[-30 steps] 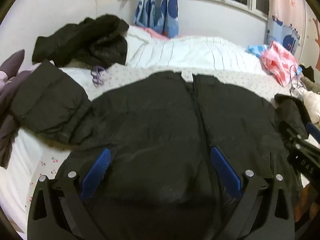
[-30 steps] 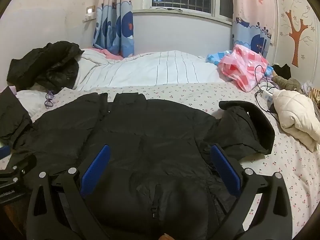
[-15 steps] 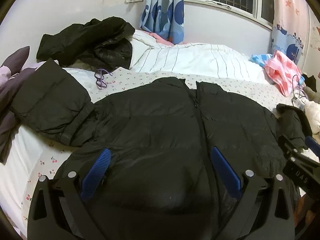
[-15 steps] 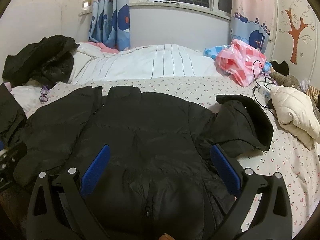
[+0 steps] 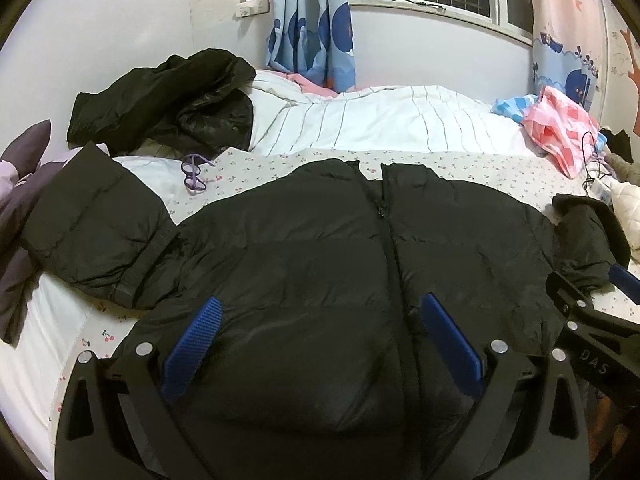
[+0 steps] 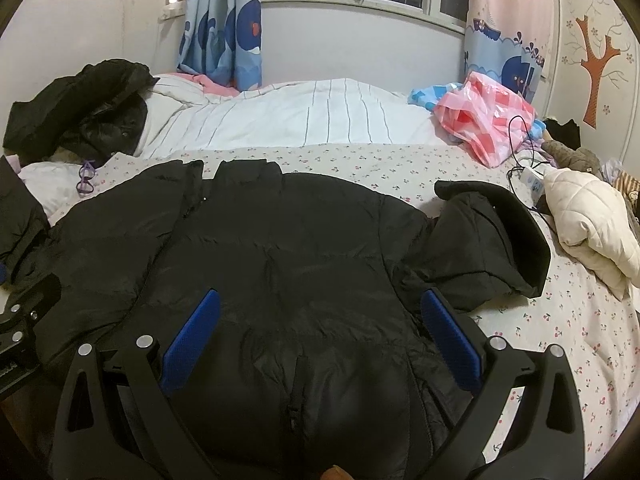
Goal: Fold large clothes
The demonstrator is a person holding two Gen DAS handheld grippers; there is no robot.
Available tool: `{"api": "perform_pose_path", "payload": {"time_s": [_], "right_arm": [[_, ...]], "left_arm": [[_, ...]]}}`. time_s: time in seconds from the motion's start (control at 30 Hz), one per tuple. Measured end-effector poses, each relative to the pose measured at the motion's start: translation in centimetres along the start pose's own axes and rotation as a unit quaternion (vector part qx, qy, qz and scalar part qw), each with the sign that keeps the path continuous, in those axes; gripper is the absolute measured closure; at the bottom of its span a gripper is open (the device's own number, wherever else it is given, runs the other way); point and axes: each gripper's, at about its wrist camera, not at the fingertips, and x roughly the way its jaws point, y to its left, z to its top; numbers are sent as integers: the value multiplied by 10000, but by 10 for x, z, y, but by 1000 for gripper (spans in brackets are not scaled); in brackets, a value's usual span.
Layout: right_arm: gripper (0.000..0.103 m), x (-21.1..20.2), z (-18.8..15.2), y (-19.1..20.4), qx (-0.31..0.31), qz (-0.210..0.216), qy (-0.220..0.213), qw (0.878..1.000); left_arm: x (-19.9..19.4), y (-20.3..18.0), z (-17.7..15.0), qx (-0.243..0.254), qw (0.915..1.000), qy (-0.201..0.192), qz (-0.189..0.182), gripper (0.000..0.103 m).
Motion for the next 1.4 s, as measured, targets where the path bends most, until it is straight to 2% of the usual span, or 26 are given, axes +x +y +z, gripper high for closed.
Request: {"api": "perform_pose_path", "payload": {"time_s": [0.9,1.4], "right_arm": [[6,1,0,1,-21,19,13,10000],[6,2,-1,0,-48,34,28,10000]], "left_arm": [[2,3,-2,-84,9999,-1,76,7],[-1,-6,-1,172,9992,-147,331,7]]}}
